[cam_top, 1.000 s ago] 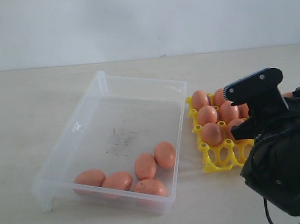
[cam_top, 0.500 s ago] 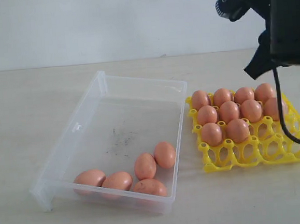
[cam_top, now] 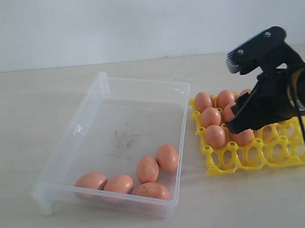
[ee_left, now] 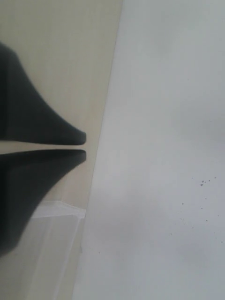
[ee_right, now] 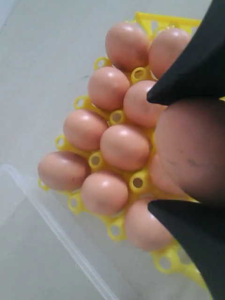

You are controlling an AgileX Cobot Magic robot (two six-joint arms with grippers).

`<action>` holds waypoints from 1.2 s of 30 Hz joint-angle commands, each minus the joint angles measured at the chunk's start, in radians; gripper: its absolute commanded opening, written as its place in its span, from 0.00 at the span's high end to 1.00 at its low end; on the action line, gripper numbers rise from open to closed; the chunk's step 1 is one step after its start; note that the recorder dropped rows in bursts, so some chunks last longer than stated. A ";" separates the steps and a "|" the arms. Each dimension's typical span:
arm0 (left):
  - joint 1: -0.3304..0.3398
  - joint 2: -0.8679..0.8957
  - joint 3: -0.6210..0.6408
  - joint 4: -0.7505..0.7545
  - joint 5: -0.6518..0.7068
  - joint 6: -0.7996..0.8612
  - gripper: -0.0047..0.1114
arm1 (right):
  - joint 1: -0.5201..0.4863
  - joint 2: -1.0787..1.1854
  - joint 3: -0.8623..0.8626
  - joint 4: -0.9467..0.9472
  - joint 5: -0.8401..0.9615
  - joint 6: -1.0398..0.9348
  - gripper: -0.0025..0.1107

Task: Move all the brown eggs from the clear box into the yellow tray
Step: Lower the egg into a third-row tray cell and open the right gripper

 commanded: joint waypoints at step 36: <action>-0.004 0.004 -0.004 0.000 -0.002 -0.001 0.93 | -0.165 0.111 0.267 1.694 -0.924 -1.516 0.98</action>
